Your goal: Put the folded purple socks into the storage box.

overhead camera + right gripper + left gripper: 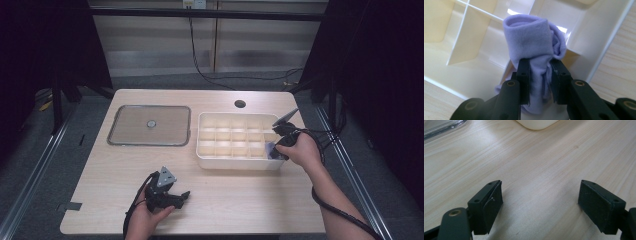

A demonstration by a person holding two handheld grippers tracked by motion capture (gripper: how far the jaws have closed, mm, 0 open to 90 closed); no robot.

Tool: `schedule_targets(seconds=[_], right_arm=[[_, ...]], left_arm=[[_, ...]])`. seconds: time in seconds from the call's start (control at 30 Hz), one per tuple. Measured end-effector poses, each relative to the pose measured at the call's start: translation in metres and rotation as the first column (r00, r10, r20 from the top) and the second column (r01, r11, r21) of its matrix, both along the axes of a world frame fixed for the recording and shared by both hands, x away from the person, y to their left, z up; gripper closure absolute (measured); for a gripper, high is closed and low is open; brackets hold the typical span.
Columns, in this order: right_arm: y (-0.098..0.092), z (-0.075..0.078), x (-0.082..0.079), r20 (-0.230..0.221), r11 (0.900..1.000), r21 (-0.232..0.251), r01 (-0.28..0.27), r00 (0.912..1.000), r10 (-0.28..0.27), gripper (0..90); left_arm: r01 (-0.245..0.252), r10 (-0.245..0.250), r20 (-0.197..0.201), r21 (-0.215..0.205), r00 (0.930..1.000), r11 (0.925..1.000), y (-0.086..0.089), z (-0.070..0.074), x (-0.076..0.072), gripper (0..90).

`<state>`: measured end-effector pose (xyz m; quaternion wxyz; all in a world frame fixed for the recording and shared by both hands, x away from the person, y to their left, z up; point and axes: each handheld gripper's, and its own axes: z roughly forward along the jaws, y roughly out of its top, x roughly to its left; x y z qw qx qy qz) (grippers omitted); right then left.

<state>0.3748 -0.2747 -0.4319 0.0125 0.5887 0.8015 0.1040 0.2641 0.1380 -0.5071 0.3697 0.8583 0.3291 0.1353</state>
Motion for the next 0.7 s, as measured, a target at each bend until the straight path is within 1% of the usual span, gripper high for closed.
schedule_targets(seconds=[0.17,0.3,0.33,0.43,0.7], right_arm=[[0.0,0.0001,-0.0001,0.001,1.0,0.0,-0.004,1.0,0.004,71.7],[-0.0009,-0.0002,-0.001,0.014,1.0,0.005,-0.016,0.9998,0.016,70.8],[-0.0007,0.0003,-0.0014,0.01,1.0,0.003,-0.015,0.9998,0.015,70.6],[-0.0004,0.0002,-0.0021,0.018,1.0,0.002,-0.024,0.9995,0.024,70.0],[0.0001,0.0031,-0.001,0.009,1.0,0.002,-0.023,0.9997,0.023,68.2]], left_arm=[[-0.001,0.001,-0.002,0.0,1.0,1.0,0.0,0.0,-0.0001,19.2],[-0.001,0.001,-0.002,0.001,1.0,1.0,0.0,0.0,-0.0001,19.2],[-0.001,0.001,-0.002,0.001,1.0,1.0,0.0,0.0,-0.0001,19.2],[-0.001,0.001,-0.002,0.0,1.0,1.0,0.0,0.0,-0.0001,19.2],[0.0,0.0,0.0,0.0,1.0,1.0,0.0,0.0,0.0,19.2]])
